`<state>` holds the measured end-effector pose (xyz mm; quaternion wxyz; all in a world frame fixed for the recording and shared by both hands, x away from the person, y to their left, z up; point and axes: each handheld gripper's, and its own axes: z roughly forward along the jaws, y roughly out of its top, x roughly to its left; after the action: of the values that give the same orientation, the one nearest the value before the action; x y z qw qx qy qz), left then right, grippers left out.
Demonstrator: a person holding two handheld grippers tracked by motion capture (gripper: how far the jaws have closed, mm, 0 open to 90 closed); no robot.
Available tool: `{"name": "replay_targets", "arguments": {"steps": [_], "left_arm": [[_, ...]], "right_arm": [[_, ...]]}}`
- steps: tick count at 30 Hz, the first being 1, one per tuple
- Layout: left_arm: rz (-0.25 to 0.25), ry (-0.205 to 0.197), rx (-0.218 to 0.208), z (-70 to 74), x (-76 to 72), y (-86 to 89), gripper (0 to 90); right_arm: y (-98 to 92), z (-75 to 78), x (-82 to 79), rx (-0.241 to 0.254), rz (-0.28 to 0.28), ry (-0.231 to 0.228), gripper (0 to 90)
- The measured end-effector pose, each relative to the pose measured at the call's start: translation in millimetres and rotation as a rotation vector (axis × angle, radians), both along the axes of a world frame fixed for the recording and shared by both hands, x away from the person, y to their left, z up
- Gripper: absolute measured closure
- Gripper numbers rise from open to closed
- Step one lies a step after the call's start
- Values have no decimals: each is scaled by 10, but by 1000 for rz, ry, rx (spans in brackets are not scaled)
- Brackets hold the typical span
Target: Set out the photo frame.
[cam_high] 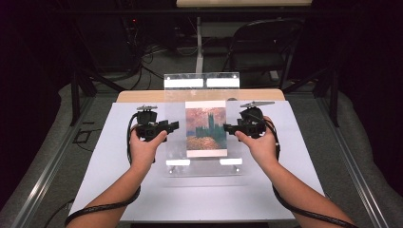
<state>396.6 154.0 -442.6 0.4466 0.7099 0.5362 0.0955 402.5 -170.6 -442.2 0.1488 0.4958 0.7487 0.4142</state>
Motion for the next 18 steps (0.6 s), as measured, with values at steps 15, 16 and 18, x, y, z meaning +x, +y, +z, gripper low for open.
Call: {"name": "replay_targets", "arguments": {"steps": [15,16,18], "left_arm": [[3,-54,21,51,-265,0,518],[2,-53,20,55,-283,5,521],[-1,-54,24,60,-294,10,524]], "right_arm": [[-36,56,-271,-3,12,-62,434],[-34,58,-289,-7,15,-70,436],[-36,64,-304,-10,17,-71,440]]}}
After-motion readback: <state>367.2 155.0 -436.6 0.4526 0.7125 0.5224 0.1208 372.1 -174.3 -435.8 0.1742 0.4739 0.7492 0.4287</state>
